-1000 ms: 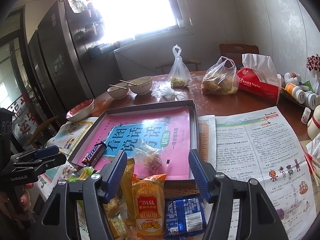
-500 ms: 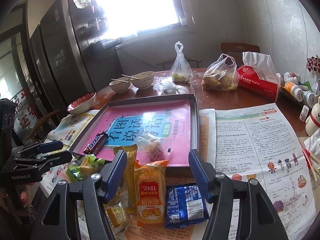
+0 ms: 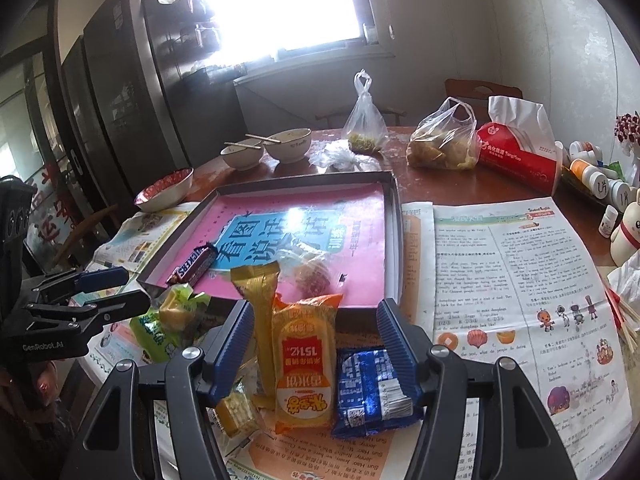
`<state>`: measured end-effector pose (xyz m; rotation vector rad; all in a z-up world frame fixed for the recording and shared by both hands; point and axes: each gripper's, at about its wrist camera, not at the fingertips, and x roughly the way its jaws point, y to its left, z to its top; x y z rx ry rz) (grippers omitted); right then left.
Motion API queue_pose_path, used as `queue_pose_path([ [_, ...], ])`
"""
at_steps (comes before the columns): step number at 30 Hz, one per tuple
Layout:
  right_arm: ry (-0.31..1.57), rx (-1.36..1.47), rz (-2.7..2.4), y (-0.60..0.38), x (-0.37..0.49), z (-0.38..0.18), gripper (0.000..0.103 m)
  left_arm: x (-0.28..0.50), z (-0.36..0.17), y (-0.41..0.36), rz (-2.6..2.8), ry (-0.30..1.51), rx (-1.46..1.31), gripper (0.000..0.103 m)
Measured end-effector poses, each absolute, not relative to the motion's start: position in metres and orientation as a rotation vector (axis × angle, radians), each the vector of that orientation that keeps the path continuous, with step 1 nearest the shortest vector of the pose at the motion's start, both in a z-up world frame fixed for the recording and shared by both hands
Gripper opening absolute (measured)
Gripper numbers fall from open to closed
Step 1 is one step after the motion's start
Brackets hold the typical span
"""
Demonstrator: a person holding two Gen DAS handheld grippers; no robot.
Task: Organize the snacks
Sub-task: 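Withdraw the left gripper from the tray toward the green-and-yellow bag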
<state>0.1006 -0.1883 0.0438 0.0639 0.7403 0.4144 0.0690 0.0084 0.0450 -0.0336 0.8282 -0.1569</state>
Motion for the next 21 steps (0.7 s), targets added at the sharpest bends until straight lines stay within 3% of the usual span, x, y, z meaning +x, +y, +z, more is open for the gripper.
queue_pose_path([
  [21, 0.816, 0.007, 0.393, -0.174, 0.105, 0.017, 0.06, 0.076, 0.026, -0.005, -0.163, 0.875, 0.007, 0.069],
])
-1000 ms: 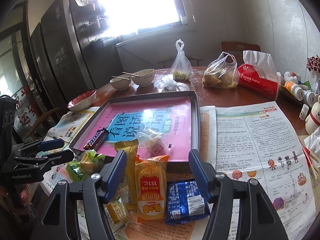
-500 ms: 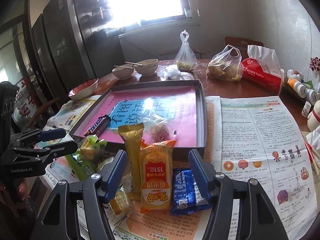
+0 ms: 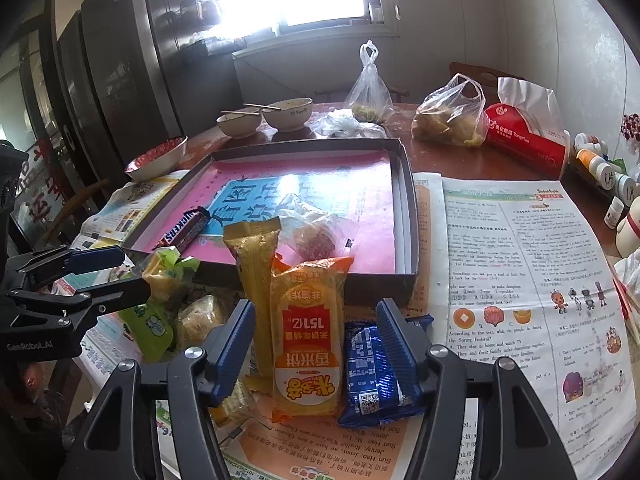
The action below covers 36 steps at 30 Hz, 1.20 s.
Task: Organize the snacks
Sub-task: 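Withdraw the left gripper from the tray toward the green-and-yellow bag, then grasp the green-and-yellow bag with the left gripper while the right gripper grasps the yellow-orange bag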
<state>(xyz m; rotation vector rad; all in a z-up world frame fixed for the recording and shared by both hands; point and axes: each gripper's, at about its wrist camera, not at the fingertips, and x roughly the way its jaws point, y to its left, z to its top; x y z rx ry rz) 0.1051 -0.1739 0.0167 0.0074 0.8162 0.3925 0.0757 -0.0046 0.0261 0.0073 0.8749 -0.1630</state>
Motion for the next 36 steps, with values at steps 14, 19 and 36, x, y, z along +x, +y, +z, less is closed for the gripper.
queue_pose_path([
  [14, 0.853, -0.006, 0.398, -0.166, 0.116, 0.001, 0.05, 0.087, 0.013, -0.007, -0.135, 0.903, 0.033, 0.069],
  [19, 0.861, -0.011, 0.408, -0.16, 0.119, -0.004, 0.044, 0.091, 0.008, -0.008, -0.132, 0.919, 0.034, 0.069],
  [36, 0.837, 0.043, 0.418, -0.166, 0.118, -0.001, 0.036, 0.106, -0.006, -0.009, -0.161, 0.959, -0.013, 0.054],
])
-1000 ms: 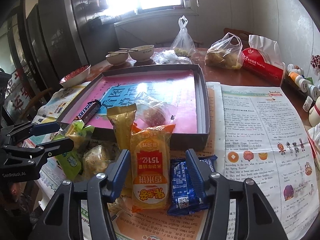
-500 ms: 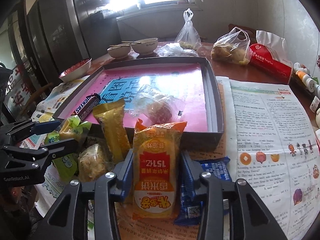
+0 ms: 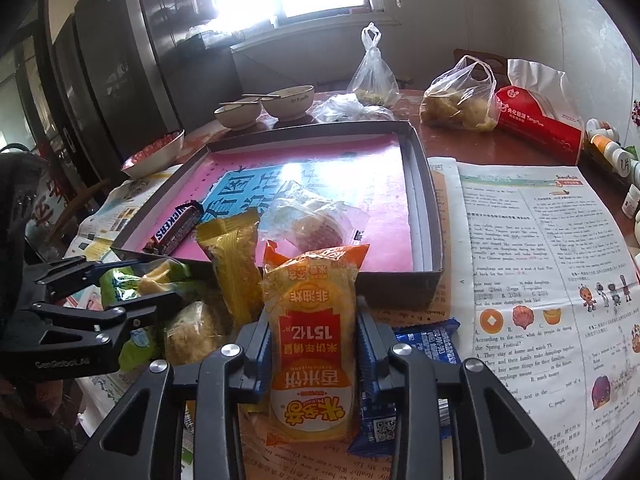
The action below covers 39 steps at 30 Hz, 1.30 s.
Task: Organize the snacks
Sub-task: 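Grasp the green-and-yellow bag with the left gripper while the right gripper grasps the yellow-orange bag, then lift the green-and-yellow bag over the tray with the left gripper while the right gripper lifts the yellow-orange bag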
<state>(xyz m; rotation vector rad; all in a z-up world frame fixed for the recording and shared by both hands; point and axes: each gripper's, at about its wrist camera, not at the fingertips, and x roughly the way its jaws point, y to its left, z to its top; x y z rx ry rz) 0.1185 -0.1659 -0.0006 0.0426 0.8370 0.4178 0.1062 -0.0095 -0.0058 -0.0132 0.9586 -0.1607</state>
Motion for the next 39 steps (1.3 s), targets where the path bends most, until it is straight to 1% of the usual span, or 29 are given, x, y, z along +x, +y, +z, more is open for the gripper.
queue_pose_path([
  [2, 0.835, 0.043, 0.423, -0.166, 0.118, 0.0, 0.036, 0.108, -0.01, -0.01, -0.17, 0.975, -0.018, 0.042],
  [3, 0.835, 0.044, 0.421, -0.166, 0.117, 0.001, 0.036, 0.108, -0.011, -0.011, -0.174, 0.978, -0.018, 0.038],
  [6, 0.832, 0.051, 0.421, -0.167, 0.117, 0.002, 0.036, 0.107, -0.012, -0.013, -0.189, 0.981, -0.014, 0.033],
  [13, 0.815, 0.06, 0.425, -0.169, 0.113, 0.008, 0.036, 0.102, -0.007, -0.005, -0.199, 0.963, -0.056, 0.033],
  [22, 0.791, 0.066, 0.421, -0.171, 0.109, 0.016, 0.036, 0.087, 0.022, 0.012, -0.198, 0.88, -0.105, 0.033],
  [39, 0.745, 0.076, 0.408, -0.176, 0.106, 0.03, 0.036, 0.078, 0.051, 0.057, -0.078, 0.764, -0.187, 0.033],
])
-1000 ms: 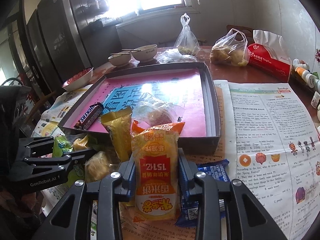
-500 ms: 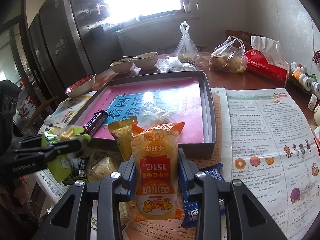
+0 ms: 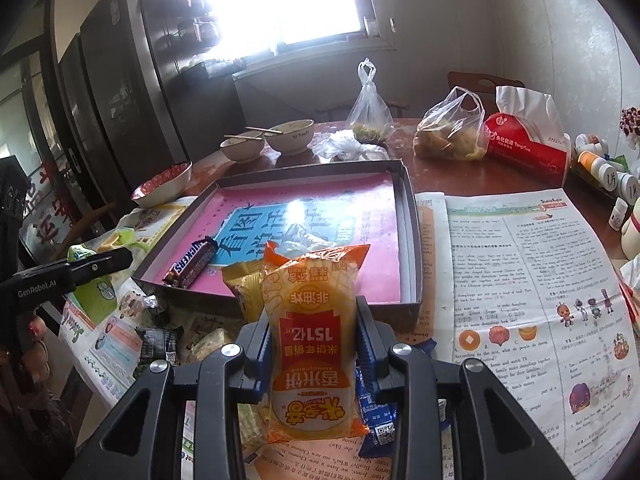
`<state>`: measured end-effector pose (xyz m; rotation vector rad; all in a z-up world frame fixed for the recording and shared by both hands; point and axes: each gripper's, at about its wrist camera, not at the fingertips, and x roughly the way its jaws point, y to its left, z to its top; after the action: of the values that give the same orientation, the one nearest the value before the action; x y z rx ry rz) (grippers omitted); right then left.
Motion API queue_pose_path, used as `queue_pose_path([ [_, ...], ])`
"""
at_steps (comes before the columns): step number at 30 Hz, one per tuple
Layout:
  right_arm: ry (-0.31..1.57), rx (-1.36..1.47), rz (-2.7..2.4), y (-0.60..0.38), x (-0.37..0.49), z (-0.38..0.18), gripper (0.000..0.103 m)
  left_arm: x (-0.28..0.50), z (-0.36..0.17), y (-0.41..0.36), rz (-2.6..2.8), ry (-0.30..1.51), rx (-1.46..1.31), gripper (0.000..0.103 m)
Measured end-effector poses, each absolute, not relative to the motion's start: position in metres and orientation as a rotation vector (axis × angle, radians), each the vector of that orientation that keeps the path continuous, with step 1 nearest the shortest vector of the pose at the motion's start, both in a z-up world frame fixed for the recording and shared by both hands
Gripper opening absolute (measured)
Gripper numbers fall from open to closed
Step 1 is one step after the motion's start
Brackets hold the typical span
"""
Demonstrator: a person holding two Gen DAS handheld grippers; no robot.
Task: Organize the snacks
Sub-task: 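Lift the green-and-yellow bag over the tray with the left gripper while the right gripper lifts the yellow-orange bag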
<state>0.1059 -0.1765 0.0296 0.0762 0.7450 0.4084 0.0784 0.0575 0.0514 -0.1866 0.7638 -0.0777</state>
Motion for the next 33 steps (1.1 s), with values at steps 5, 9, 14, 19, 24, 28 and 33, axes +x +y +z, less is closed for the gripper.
queue_pose_path([
  [5, 0.735, 0.08, 0.4, -0.179, 0.106, 0.033, 0.036, 0.075, 0.057, 0.063, -0.055, 0.739, -0.191, 0.033],
  [9, 0.727, 0.082, 0.393, -0.18, 0.107, 0.036, 0.036, 0.074, 0.061, 0.063, -0.057, 0.726, -0.195, 0.033],
  [14, 0.711, 0.088, 0.391, -0.181, 0.108, 0.042, 0.036, 0.074, 0.065, 0.061, -0.067, 0.709, -0.201, 0.033],
  [19, 0.692, 0.097, 0.386, -0.183, 0.111, 0.049, 0.036, 0.079, 0.067, 0.057, -0.08, 0.704, -0.202, 0.033],
  [24, 0.67, 0.105, 0.385, -0.184, 0.114, 0.057, 0.036, 0.083, 0.07, 0.054, -0.085, 0.695, -0.206, 0.033],
  [28, 0.655, 0.103, 0.382, -0.184, 0.116, 0.062, 0.036, 0.088, 0.075, 0.052, -0.088, 0.681, -0.203, 0.033],
  [33, 0.639, 0.097, 0.37, -0.183, 0.121, 0.069, 0.036, 0.095, 0.079, 0.048, -0.104, 0.675, -0.201, 0.033],
])
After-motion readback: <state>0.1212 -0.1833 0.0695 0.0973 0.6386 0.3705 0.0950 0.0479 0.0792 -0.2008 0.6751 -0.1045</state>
